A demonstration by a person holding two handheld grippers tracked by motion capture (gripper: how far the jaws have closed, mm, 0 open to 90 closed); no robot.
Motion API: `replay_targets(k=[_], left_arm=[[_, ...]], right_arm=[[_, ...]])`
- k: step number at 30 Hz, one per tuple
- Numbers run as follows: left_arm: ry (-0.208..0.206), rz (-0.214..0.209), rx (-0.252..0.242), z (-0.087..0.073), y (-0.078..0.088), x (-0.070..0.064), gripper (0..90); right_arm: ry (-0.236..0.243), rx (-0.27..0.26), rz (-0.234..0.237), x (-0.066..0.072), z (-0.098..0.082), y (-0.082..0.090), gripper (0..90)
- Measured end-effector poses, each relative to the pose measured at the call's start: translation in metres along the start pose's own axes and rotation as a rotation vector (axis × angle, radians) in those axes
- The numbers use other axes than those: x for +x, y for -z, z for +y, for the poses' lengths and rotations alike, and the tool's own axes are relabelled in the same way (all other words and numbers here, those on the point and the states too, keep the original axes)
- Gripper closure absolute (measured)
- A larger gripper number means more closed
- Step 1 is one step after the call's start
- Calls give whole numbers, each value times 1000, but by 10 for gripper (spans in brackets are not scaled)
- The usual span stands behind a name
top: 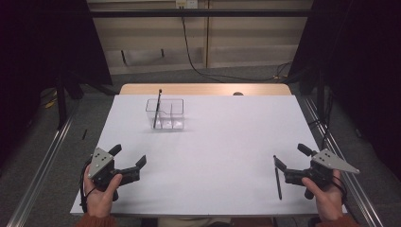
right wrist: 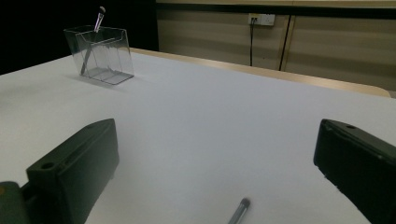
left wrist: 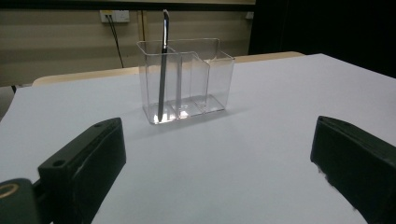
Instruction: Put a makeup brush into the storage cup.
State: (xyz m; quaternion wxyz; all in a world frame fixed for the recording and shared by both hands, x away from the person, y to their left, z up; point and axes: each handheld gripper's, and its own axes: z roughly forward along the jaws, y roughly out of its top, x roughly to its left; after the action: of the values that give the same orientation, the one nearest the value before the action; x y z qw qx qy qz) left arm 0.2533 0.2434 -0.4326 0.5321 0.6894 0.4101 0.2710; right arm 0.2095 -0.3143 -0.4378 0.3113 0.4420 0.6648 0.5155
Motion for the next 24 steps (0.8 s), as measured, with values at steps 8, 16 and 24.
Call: replay_targets(k=[8,16,24], left_arm=[[-6,-10,-10,1,1,-4,33],[-6,-10,-10,1,0,-2,33],[-9,-6,-13,1,0,0,33]], right_arm=[[-20,12,10,-10,19,-14,2],[-28,22,1,-21,33,-28,5],[-11,104,21,-26,47,-43,22]])
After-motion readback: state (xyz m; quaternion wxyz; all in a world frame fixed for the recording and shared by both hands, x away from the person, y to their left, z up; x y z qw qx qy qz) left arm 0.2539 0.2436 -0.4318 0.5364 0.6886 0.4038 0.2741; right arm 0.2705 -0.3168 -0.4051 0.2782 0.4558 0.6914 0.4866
